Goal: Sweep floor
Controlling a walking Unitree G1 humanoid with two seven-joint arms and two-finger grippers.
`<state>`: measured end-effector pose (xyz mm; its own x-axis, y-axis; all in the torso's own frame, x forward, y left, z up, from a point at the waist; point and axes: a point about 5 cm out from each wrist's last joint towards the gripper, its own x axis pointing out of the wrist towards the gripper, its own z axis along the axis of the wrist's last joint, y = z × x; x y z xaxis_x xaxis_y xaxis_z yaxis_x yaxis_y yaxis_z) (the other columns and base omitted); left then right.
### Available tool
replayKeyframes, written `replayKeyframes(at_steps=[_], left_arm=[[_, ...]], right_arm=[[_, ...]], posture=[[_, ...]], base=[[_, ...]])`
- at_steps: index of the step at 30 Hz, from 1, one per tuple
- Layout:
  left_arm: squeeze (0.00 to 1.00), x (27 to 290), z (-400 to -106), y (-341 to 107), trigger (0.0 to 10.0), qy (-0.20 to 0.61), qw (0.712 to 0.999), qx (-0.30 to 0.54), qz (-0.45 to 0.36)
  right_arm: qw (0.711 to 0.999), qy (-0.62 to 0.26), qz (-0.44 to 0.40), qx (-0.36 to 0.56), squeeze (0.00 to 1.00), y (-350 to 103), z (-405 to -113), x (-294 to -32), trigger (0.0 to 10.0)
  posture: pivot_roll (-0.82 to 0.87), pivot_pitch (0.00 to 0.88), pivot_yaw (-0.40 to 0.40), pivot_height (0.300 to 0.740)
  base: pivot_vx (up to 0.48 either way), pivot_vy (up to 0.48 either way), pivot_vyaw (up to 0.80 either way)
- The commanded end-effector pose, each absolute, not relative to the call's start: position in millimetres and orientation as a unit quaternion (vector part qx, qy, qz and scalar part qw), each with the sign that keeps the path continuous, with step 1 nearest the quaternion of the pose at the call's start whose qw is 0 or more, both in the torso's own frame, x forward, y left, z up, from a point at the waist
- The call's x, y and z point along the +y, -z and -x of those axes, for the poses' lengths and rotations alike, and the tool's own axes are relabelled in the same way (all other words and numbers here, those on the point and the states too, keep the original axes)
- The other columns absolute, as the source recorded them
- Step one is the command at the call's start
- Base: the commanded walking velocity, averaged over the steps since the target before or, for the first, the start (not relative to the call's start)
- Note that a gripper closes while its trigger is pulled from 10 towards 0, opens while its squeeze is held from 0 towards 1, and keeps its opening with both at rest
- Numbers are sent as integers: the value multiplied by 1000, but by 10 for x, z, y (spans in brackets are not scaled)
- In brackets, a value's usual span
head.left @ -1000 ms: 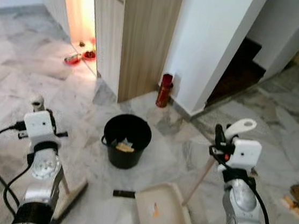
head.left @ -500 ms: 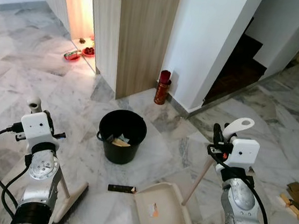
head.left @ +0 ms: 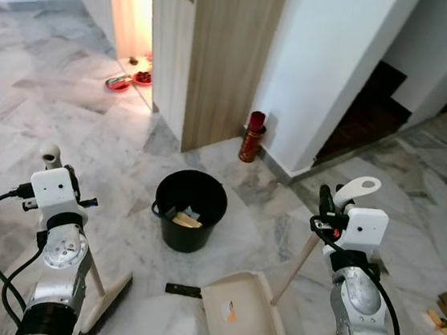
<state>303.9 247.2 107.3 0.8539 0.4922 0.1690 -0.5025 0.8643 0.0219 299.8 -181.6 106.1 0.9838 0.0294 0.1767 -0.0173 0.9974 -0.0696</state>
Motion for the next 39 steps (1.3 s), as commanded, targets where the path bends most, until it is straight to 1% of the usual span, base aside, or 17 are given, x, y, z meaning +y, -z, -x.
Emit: replayKeyframes(at_steps=[1, 3, 10, 15, 20, 25, 29, 32, 35, 36, 39], left_arm=[[0, 2410, -3079, -1133, 9922, -247, 964, -94, -31], [0, 2412, -3082, -1140, 10000, -246, 964, -96, -30], [0, 2407, -3080, -1149, 10000, -242, 965, -100, -29], [0, 2411, -3081, -1152, 10000, -243, 964, -100, -29], [0, 2402, -3089, -1154, 10000, -243, 964, -101, -28], [0, 2353, -3095, -1148, 10000, -237, 966, -102, -24], [0, 2325, -3105, -1144, 10000, -231, 967, -102, -23], [0, 2275, -3110, -1144, 10000, -223, 969, -103, -19], [0, 2249, -3091, -1147, 10000, -218, 970, -106, -15], [0, 2231, -3086, -1149, 10000, -215, 971, -108, -13], [0, 2195, -3086, -1160, 10000, -210, 972, -110, -11]], right_arm=[[994, 4, 40, -102, 0, -1119, -3011, -1896, 10000], [994, 5, 40, -103, 0, -1121, -3017, -1896, 10000], [994, 14, 42, -105, 0, -1129, -3025, -1915, 10000], [991, 58, 50, -112, 0, -1144, -3041, -2005, 10000], [990, 76, 53, -109, 0, -1118, -3056, -2039, 10000], [986, 112, 54, -107, 0, -1086, -3084, -2097, 10000], [987, 115, 51, -101, 0, -1070, -3112, -2095, 10000], [987, 117, 52, -95, 0, -1028, -3140, -2081, 10000], [986, 130, 37, -95, 0, -1007, -3134, -2104, 10000], [986, 138, 20, -93, 0, -992, -3141, -2119, 10000], [986, 141, 13, -90, 0, -978, -3168, -2120, 10000]], posture=[[-19, 54, -102, 740], [-19, 59, -102, 740], [-19, 65, -100, 740], [-19, 75, -97, 740], [-21, 82, -96, 740], [-18, 105, -97, 740], [-20, 113, -98, 740], [-11, 140, -104, 740], [-7, 163, -108, 740], [-5, 175, -111, 740], [5, 199, -114, 740]], base=[[326, 0, 0], [307, 0, 0], [0, 0, 0], [0, 0, 0], [0, 0, 0], [0, 0, 0], [0, 0, 0], [0, 0, 0], [0, 0, 0], [0, 0, 0], [0, 0, 0]])
